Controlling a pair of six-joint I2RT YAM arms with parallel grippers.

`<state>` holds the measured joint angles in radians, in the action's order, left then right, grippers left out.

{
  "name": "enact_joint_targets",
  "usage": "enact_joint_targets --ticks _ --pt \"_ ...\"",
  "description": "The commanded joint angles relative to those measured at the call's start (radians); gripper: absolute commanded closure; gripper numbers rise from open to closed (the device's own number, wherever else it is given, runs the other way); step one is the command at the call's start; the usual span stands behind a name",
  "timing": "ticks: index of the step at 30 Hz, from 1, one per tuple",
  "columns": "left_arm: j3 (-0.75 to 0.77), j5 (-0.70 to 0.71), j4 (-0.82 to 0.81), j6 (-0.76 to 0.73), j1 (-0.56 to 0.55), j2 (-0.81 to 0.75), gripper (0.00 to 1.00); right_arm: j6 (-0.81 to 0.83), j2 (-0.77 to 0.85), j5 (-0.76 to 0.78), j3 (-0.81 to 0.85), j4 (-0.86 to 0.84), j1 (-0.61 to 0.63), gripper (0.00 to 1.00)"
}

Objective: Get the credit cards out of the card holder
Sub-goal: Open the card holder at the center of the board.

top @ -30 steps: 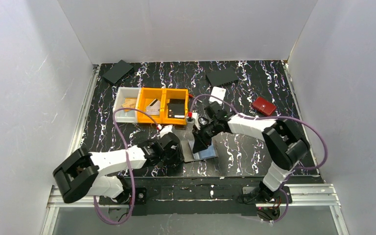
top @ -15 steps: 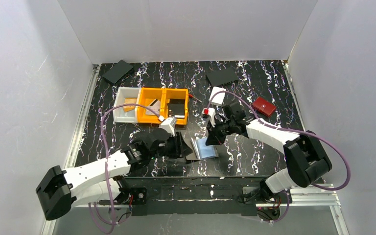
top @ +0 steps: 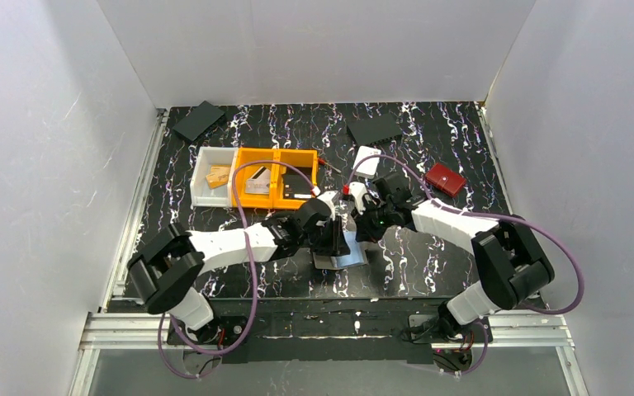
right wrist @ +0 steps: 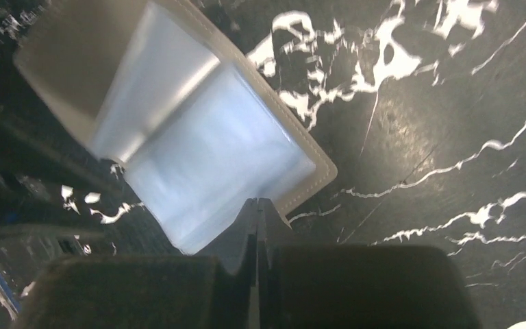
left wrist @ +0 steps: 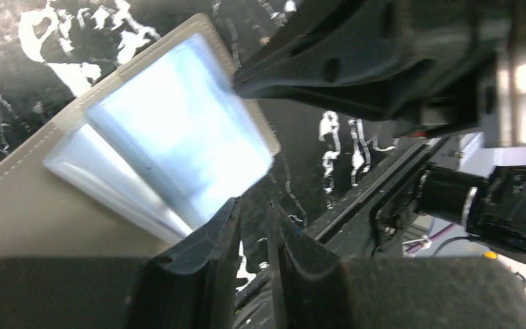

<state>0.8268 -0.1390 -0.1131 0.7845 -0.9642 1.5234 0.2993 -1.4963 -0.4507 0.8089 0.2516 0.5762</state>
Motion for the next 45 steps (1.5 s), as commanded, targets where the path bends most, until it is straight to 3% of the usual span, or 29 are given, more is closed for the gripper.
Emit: enact_joint_targets --ticks 1,6,23,27,30,33,35,38,43,45 --pt "0.007 0.056 0.039 -0.009 0.005 0.049 0.82 0.023 -0.026 0.031 0.020 -0.011 -0.001 0.99" --pt "-0.043 0.114 0.060 0.007 0.008 0.050 0.83 0.022 -0.058 -0.003 0.024 -0.003 0.000 0.99" --pt "-0.128 0.055 -0.040 0.065 0.011 0.093 0.75 -0.090 -0.124 -0.241 0.018 -0.063 0.000 0.94" --pt "-0.164 0.049 -0.069 0.084 0.011 0.067 0.63 -0.185 -0.161 -0.308 0.011 -0.118 -0.026 0.91" --pt "-0.191 0.047 -0.079 0.092 0.012 0.039 0.40 -0.292 -0.198 -0.372 -0.006 -0.201 -0.051 0.81" --pt "-0.194 0.045 -0.077 0.107 0.011 0.047 0.31 -0.365 -0.222 -0.404 -0.010 -0.241 -0.054 0.77" --pt "-0.196 0.056 -0.072 0.122 0.011 0.064 0.33 -0.352 -0.222 -0.406 0.006 -0.233 -0.059 0.77" --pt "-0.205 0.097 -0.049 0.150 0.012 0.088 0.58 -0.290 -0.179 -0.385 0.037 -0.158 -0.100 0.77" --pt "-0.211 0.120 -0.029 0.172 0.020 0.135 0.80 -0.217 -0.084 -0.276 0.010 -0.125 -0.130 0.76" --pt "-0.216 0.121 -0.028 0.175 0.025 0.138 0.84 -0.201 -0.059 -0.217 0.007 -0.119 -0.131 0.77"
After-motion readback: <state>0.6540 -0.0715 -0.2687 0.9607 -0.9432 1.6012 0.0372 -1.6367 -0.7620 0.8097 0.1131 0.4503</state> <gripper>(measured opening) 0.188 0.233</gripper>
